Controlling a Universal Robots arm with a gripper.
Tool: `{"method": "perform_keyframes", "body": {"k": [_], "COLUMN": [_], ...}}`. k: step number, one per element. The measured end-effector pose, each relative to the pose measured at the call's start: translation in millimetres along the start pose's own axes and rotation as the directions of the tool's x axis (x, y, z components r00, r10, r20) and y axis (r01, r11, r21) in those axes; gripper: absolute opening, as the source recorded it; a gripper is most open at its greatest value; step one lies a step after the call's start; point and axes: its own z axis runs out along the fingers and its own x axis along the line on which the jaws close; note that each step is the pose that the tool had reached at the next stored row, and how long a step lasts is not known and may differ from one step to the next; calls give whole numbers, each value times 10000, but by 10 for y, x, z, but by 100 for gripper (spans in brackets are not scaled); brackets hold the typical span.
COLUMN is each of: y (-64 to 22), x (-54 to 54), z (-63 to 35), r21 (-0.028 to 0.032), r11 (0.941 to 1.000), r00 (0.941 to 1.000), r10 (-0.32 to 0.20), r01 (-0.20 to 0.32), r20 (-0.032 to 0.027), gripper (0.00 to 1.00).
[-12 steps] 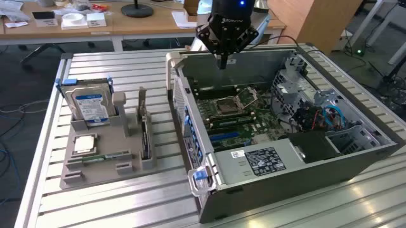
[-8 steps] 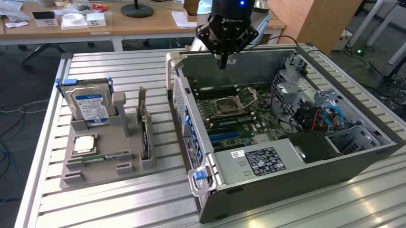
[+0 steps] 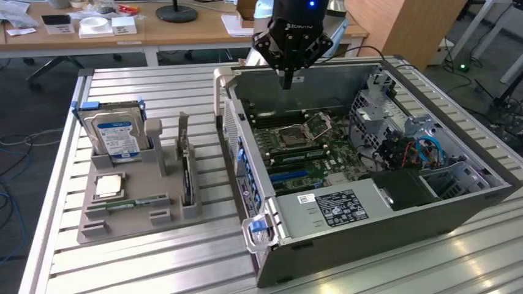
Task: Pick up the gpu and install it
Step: 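Reach for the gpu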
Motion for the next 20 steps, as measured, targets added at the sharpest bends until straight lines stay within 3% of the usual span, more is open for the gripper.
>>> {"method": "perform_keyframes", "body": {"k": [7,20], "y": [-6,-22], "x": [89,388], "z": [-2,-8], "r21": [0,0], "r11": [10000,10000], "r00": [10000,10000], "r10": [0,1], "r01": [0,-1], "r20": [0,1], "gripper": [11,11]}}
